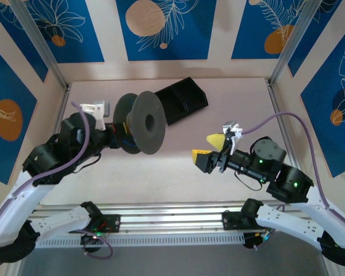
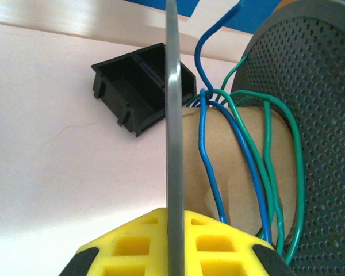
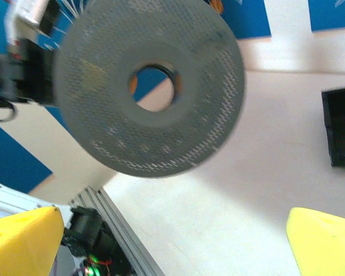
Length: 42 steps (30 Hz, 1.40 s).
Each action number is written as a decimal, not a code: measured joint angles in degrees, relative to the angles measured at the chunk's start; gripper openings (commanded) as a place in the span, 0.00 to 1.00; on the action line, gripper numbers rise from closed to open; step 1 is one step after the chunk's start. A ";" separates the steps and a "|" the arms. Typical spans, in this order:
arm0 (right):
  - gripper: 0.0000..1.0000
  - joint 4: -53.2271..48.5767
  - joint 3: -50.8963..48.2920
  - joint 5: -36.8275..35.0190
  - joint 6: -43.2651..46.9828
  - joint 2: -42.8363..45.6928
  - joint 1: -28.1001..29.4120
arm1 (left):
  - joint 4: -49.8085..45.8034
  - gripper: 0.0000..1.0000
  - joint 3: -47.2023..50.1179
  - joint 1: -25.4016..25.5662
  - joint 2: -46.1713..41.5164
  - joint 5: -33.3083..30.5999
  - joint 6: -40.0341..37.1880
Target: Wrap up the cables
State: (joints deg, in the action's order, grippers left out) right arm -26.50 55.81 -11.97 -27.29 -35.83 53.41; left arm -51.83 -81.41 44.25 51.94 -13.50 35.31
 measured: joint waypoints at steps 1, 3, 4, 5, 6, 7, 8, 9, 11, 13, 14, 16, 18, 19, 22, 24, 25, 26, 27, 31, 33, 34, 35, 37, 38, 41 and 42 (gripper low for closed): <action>0.99 -0.44 -0.37 0.11 -0.02 -0.09 -0.17 | -0.50 0.00 0.31 0.00 -0.81 0.04 -0.50; 0.99 -1.09 -0.44 0.52 -0.04 -0.74 -0.52 | -1.60 0.00 1.01 0.02 -1.77 0.15 -1.31; 0.99 -1.09 -0.44 0.76 -0.04 -1.05 -0.68 | -2.08 0.00 1.22 0.02 -2.03 0.17 -1.44; 0.99 -1.18 -0.44 1.01 -0.04 -1.42 -0.90 | -2.54 0.00 1.33 0.00 -2.01 0.15 -1.70; 0.99 -1.31 -0.42 1.11 -0.15 -1.86 -1.07 | -2.91 0.00 1.36 0.00 -1.86 0.11 -2.14; 0.99 -1.55 -0.37 1.22 -0.22 -2.29 -1.33 | -3.21 0.00 1.36 0.00 -1.53 -0.17 -2.49; 0.99 -1.81 -0.31 1.40 -0.24 -2.80 -1.66 | -3.54 0.00 1.33 0.00 -0.90 -0.55 -2.95; 0.99 -2.25 -0.24 1.64 -0.37 -3.32 -2.14 | -4.02 0.00 1.20 0.02 -0.04 -1.18 -3.52; 0.99 -3.37 -0.04 2.23 -0.74 -4.24 -3.30 | -6.19 0.00 -0.07 0.02 2.93 -3.02 -5.01; 0.99 -4.50 0.24 3.28 -1.36 -5.40 -5.07 | -9.29 0.00 -2.62 0.46 7.37 -5.88 -6.75; 0.99 -5.31 0.48 3.85 -1.73 -6.08 -6.10 | -10.88 0.00 -4.24 1.07 10.19 -8.31 -7.48; 0.99 -7.17 1.14 5.01 -2.40 -7.39 -8.20 | -13.16 0.00 -6.49 3.19 15.80 -14.25 -8.92; 0.99 -9.66 2.29 6.84 -3.28 -9.05 -11.08 | -15.89 0.00 -8.44 6.10 21.51 -20.31 -10.40; 0.99 -10.67 2.80 7.67 -3.52 -9.84 -12.52 | -16.87 0.00 -9.03 7.28 23.52 -22.64 -10.93; 0.99 -13.44 3.89 10.99 -4.94 -12.35 -17.00 | -19.78 0.00 -10.91 10.01 28.63 -29.62 -12.70; 0.99 -14.93 3.91 12.68 -6.12 -13.79 -19.12 | -20.20 0.00 -11.28 10.75 30.16 -33.79 -14.01; 0.99 -15.67 3.91 13.38 -6.75 -14.47 -19.89 | -20.20 0.00 -11.28 10.82 30.40 -35.32 -14.95; 0.99 -16.39 3.91 13.99 -7.52 -15.08 -20.57 | -20.04 0.00 -11.21 10.93 30.53 -37.00 -16.20; 0.99 -16.85 3.89 14.32 -8.26 -15.50 -21.00 | -19.41 0.00 -10.91 10.93 30.53 -38.51 -17.64; 0.99 -17.20 3.28 14.19 -12.87 -15.96 -22.56 | -13.14 0.00 -6.51 10.91 30.58 -43.76 -24.57; 0.99 -16.94 2.19 13.31 -17.07 -15.50 -23.93 | -9.16 0.00 -3.23 10.93 31.19 -45.59 -28.50; 0.99 -16.76 1.51 13.09 -18.45 -15.08 -25.14 | -7.50 0.00 -2.01 10.93 31.71 -46.07 -30.01; 0.99 -16.26 0.59 13.07 -19.82 -14.32 -26.88 | -5.60 0.00 -0.70 10.91 32.52 -46.62 -31.41; 0.99 -14.14 -1.99 13.84 -21.59 -11.93 -30.36 | -2.71 0.00 0.76 10.91 34.60 -46.95 -33.40; 0.99 -12.31 -4.02 15.02 -22.38 -10.05 -32.30 | -1.40 0.00 1.16 10.91 35.85 -46.95 -34.05; 0.99 -7.54 -9.88 18.34 -23.54 -4.70 -36.22 | 1.77 0.00 1.84 10.91 39.34 -46.77 -34.86; 0.99 -6.49 -11.52 19.41 -23.71 -3.30 -36.74 | 2.47 0.00 1.99 10.91 40.52 -46.58 -34.86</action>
State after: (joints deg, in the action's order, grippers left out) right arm -32.99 44.29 7.44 -51.00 -39.13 16.67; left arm -49.36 -79.42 55.16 92.47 -60.07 0.45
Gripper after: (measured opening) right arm 0.992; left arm 0.076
